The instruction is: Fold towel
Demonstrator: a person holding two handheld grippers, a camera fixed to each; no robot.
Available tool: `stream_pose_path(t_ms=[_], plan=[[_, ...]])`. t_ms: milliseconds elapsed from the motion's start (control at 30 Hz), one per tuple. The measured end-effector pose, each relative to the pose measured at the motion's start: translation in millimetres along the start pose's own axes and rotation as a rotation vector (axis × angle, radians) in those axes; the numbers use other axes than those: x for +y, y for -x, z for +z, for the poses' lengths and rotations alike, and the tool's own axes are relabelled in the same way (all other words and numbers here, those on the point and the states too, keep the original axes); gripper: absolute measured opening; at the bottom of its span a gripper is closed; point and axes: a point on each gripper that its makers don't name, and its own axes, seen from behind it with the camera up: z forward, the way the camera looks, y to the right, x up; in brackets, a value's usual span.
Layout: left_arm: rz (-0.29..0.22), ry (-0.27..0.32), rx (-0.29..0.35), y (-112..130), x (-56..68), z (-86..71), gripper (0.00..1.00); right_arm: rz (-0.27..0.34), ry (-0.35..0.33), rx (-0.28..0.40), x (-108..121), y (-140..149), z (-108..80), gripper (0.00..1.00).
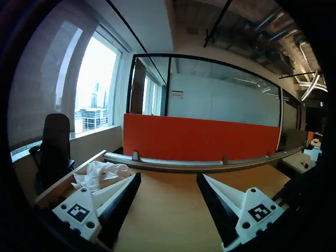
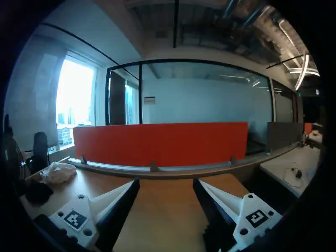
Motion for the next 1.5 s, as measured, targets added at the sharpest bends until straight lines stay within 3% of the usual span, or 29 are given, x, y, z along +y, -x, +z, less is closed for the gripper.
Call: stream_pose_path(t_ms=[300,833,1200,1500], plan=[[0.000,0.027,0.004,5,4.7,-1.0,0.98,0.004,-0.011,0.010,-23,-2,4.5,0.98],[-0.002,0.036,0.007,24,0.2,-6.8,0.98,-0.021,0.003,0.003,-37,6,6.3,0.99],[0.017,0.036,0.014,70,-2.4,-10.1,0.98,-0.037,-0.006,0.017,-51,19,2.7,1.00],[0.060,0.030,0.037,107,-5.9,-4.1,0.98,-0.032,0.026,-0.009,-43,43,0.3,0.99]])
